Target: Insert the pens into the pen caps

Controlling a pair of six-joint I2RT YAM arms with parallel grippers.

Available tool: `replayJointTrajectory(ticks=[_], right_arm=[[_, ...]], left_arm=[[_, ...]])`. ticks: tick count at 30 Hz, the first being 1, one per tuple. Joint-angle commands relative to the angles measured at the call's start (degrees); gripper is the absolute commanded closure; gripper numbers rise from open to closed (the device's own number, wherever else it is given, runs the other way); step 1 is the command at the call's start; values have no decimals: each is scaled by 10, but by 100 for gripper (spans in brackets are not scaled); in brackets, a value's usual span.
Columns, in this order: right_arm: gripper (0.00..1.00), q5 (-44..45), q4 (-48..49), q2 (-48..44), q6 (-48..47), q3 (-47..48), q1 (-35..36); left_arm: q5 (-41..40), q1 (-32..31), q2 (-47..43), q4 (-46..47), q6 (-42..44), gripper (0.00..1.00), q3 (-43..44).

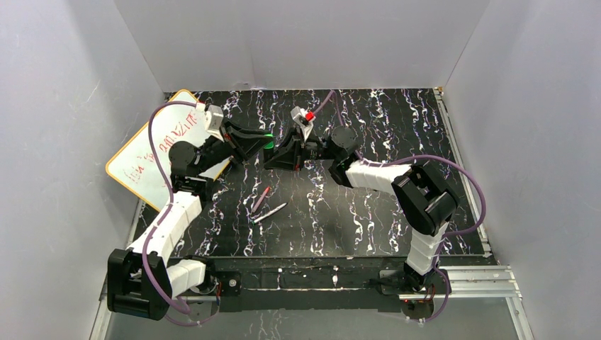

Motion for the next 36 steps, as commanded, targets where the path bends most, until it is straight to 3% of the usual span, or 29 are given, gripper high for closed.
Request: replayJointTrajectory(ticks=[1,10,12,17,21,22,30,33,36], right_arm=[[99,72,44,-35,-9,60,-18],[99,67,44,-32,-6,81,-19],[99,66,44,-34,-6,79,-19],[99,59,44,-33,-6,79,-19],[99,59,47,-33,-6,77,-19],[99,60,49,-34,-5,75,-19],[99,110,61,-42,38,31,-46],[99,150,-31,-61,32,14,-77],[99,211,-185,-89,-41,13,-101]], left_arm=[[83,-17,-5,-88,30,100,-18],[74,-23,-4,-149,73,99,-8],[70,-23,-4,-155,75,93,-7],[58,-23,4,-182,84,57,5],[49,-23,17,-201,90,15,16],[48,-23,19,-202,90,12,18],[29,-23,4,-218,102,2,13],[3,-23,0,-275,141,2,24],[-63,-23,2,-371,201,2,44]])
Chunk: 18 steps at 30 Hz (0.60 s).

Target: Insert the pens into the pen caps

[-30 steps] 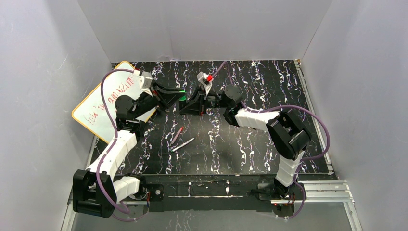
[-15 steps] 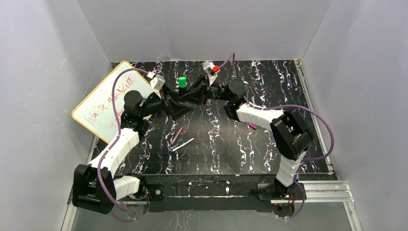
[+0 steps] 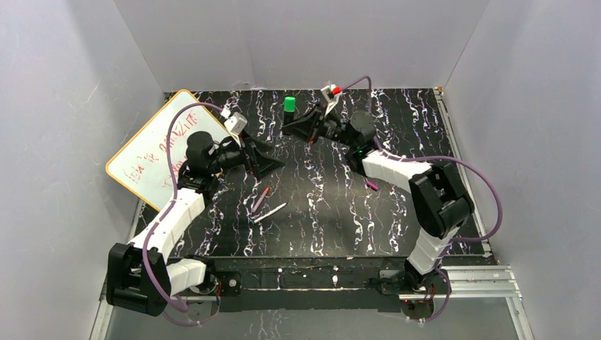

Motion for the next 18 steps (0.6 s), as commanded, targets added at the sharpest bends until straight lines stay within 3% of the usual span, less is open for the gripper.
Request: replayJointTrajectory(ticks=[1,6,12,14,18], right_arm=[[99,122,-210,-62,-89,6,-39],[99,258,-467,-52,-157,78,-77],[99,314,-716,49,-238,231,-92],[99,310,-767,83,-244,263,-92],[99,284,-770,115,-237,267,-92]], left_arm=[[-98,-1,-11,-141,96,2,38],[-228,-18,22,-263,146,2,76],[-411,-104,78,-418,244,2,122],[-442,-122,97,-439,250,3,130],[-481,-136,111,-459,251,4,130]])
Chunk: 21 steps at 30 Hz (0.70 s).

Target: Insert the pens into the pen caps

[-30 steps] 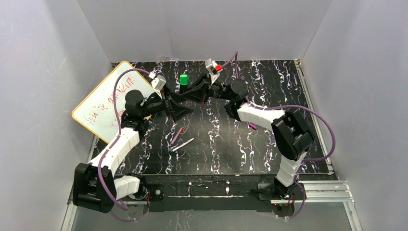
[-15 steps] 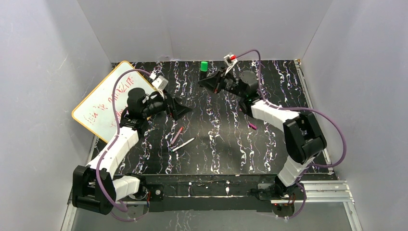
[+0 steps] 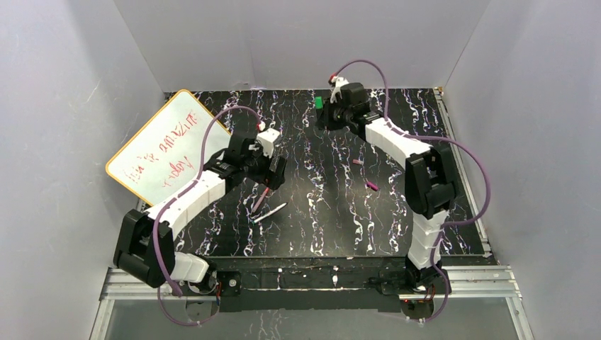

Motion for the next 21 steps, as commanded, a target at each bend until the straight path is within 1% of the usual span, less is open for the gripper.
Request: replayJointTrajectory(ticks=[1,4,7,11,14,17,21], right_arm=[[99,-6,-98,32,-22,13,4],[99,-3,-103,45,-23,6,5],[99,2,-112,57,-29,1,5],[99,11,-123,70,-33,3,4],[99,16,-129,77,-36,7,5],[99,21,-138,85,-39,12,5],[98,25,-145,91,-42,10,4]], left_arm=[[-99,-9,7,-73,28,4,15],[-130,-12,22,-89,22,7,5],[-135,-18,26,-95,13,10,-5],[-160,-22,42,-105,5,24,-6],[-165,-27,77,-126,2,37,3],[-168,-36,107,-142,-1,47,9],[-189,-45,127,-150,-10,48,2]])
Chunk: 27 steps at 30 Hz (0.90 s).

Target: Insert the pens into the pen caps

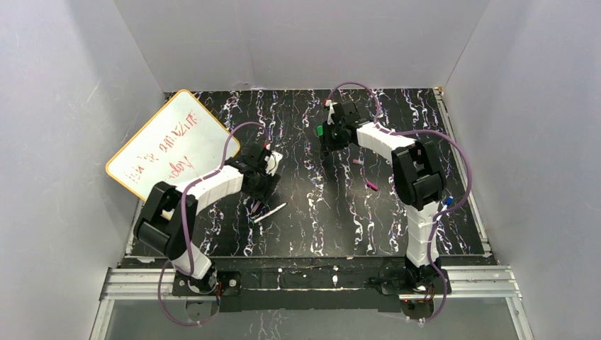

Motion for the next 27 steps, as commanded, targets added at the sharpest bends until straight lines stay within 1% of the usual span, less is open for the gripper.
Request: replayJointTrajectory(ticks=[1,4,6,12,18,22,27], right_arm=[[97,12,-10,4,-11,13,2],[95,13,-16,9,-12,15,2],[92,15,-22,12,-15,19,1],[86,36,-33,10,-18,22,2],[72,44,-33,4,-18,20,2],[68,44,-34,1,-19,20,1],[68,43,-37,0,-21,16,1]], left_arm=[[-31,-10,6,-33,-10,48,2],[-34,-11,14,-34,-10,48,4],[-34,-11,20,-36,-10,49,4],[-32,-11,41,-46,-10,54,6],[-26,-12,61,-49,-10,60,10],[-22,-12,74,-50,-10,64,17],[-19,-12,98,-54,-9,66,39]])
